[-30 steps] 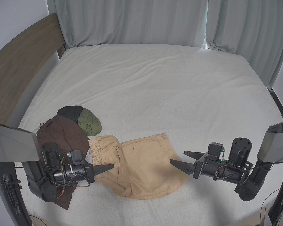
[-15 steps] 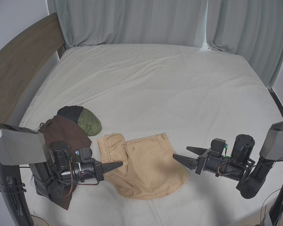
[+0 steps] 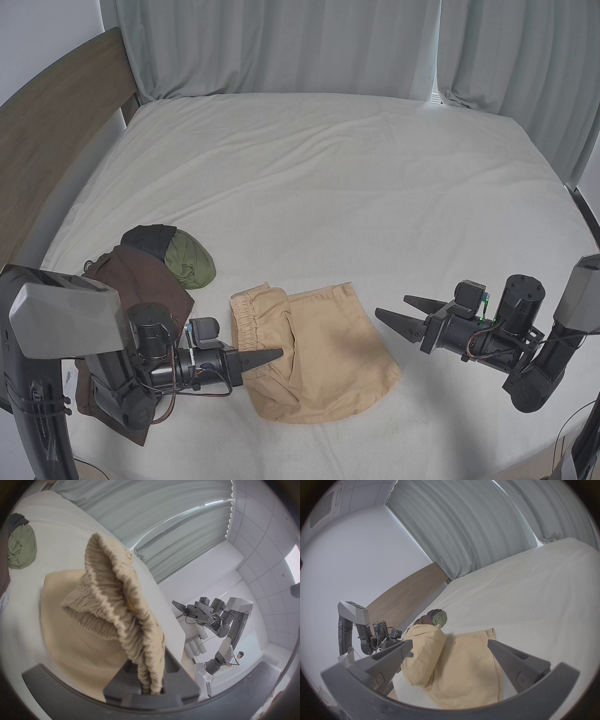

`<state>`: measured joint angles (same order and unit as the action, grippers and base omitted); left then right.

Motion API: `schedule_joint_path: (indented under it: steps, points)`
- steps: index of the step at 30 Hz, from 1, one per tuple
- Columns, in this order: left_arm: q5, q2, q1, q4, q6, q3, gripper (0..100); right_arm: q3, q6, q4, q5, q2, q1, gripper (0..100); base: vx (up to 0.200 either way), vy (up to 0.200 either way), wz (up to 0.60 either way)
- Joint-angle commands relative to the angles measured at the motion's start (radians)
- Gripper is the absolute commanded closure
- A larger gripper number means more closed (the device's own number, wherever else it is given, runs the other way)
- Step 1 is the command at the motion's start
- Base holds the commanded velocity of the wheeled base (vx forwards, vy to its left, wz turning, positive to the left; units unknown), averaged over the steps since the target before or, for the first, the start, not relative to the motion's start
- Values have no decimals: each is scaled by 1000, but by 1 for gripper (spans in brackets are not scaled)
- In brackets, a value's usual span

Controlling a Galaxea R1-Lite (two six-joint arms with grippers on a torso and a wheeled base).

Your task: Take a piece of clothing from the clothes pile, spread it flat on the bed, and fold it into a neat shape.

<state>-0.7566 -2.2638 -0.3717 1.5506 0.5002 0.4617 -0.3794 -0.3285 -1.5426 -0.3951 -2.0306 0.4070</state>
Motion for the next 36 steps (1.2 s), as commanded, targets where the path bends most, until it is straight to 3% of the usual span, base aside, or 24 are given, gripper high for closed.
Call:
schedule_joint_path:
  steps: [1, 17, 36]
  points:
    - [0, -13, -19, 0, 24, 14, 100, -13, 0, -1, -1, 4, -13, 0, 0, 0, 0]
    - [-1, -36, -73, 0, 153, 115, 100, -26, 0, -1, -1, 6, -53, 0, 0, 0, 0]
    - [2, -120, -115, 0, 159, 210, 100, -58, -1, -1, -2, 13, -77, 0, 0, 0, 0]
